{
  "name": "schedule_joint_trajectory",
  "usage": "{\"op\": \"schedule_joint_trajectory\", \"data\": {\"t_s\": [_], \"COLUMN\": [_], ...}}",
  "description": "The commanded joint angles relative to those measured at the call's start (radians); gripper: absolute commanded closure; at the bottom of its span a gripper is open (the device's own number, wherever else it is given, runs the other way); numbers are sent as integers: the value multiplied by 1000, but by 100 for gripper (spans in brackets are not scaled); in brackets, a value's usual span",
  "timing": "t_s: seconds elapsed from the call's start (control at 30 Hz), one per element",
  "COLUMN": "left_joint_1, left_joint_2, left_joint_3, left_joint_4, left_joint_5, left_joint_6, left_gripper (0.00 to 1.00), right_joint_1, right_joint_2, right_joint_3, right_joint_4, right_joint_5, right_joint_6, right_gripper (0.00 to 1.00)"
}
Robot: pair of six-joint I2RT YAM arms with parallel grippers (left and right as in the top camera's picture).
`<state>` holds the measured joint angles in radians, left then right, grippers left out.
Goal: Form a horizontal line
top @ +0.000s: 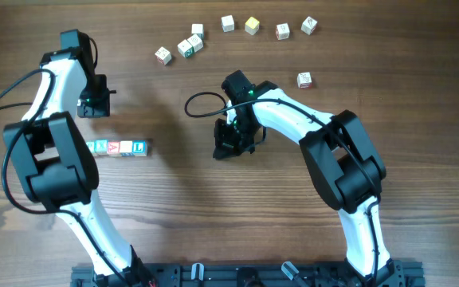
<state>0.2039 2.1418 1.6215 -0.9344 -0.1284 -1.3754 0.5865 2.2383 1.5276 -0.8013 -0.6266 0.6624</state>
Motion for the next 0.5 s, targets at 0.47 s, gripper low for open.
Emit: {"op": "schedule_joint_trajectory", "data": {"t_s": [0.47], "left_joint_1": [-1], "left_joint_2": [34], "left_joint_3": [-6], "left_joint_4": [-64], "left_joint_5": [-26], "left_joint_6": [4], "left_gripper": [96], "right_joint_1": [-10], "right_joint_2": [77], "right_joint_3": [-43], "right_joint_4": [-2], "right_joint_5": [282], "right_joint_6": [23], "right_gripper": [89]}}
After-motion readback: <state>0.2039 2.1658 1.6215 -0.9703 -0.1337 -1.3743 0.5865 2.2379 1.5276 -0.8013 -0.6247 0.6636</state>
